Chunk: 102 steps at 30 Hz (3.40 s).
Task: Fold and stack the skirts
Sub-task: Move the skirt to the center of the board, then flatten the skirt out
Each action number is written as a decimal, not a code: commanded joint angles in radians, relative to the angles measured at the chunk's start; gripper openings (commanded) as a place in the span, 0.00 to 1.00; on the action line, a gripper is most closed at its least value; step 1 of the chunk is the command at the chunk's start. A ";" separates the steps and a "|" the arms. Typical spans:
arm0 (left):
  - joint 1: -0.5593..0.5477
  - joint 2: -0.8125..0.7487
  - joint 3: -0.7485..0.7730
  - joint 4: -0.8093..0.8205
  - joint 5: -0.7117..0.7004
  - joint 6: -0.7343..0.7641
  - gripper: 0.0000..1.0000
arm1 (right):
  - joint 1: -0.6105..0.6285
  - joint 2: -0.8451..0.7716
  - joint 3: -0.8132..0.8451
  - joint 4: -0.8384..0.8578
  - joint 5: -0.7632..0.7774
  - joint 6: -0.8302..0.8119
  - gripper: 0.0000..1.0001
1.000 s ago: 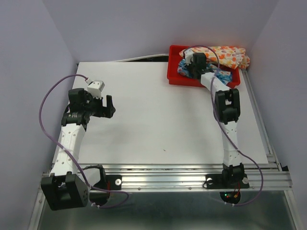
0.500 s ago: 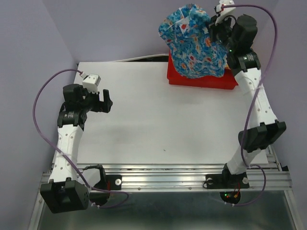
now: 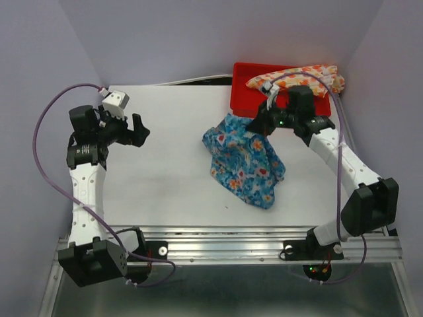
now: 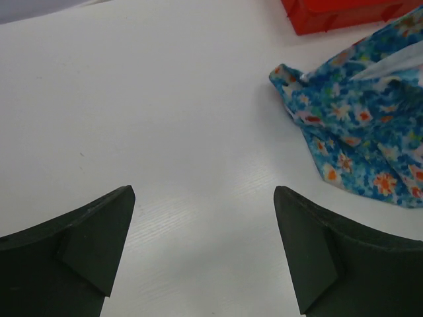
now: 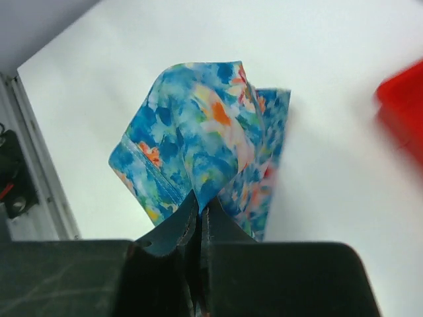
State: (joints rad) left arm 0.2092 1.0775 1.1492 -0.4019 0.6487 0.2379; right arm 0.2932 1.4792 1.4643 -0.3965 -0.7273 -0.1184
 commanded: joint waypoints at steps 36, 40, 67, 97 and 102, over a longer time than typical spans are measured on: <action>-0.490 0.927 0.281 0.255 -0.012 -0.176 0.54 | 0.064 -0.070 -0.271 -0.018 0.296 0.203 0.65; -0.514 0.963 0.259 0.252 0.009 -0.196 0.52 | 0.139 -0.027 -0.249 -0.016 0.339 0.192 0.55; -0.544 0.963 0.150 0.310 0.068 -0.321 0.67 | 0.383 0.354 -0.033 0.018 0.977 0.031 0.48; -0.539 0.907 0.118 0.362 0.157 -0.224 0.62 | 0.218 0.656 0.588 -0.817 0.105 -0.974 0.82; -0.541 0.920 0.129 0.370 0.163 -0.232 0.62 | 0.218 0.705 0.596 -0.840 0.109 -1.007 0.82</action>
State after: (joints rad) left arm -0.3260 1.9980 1.2427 -0.0452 0.7815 0.0143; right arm 0.5102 2.1887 2.0140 -1.1671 -0.5720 -1.0592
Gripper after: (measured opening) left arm 0.617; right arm 0.821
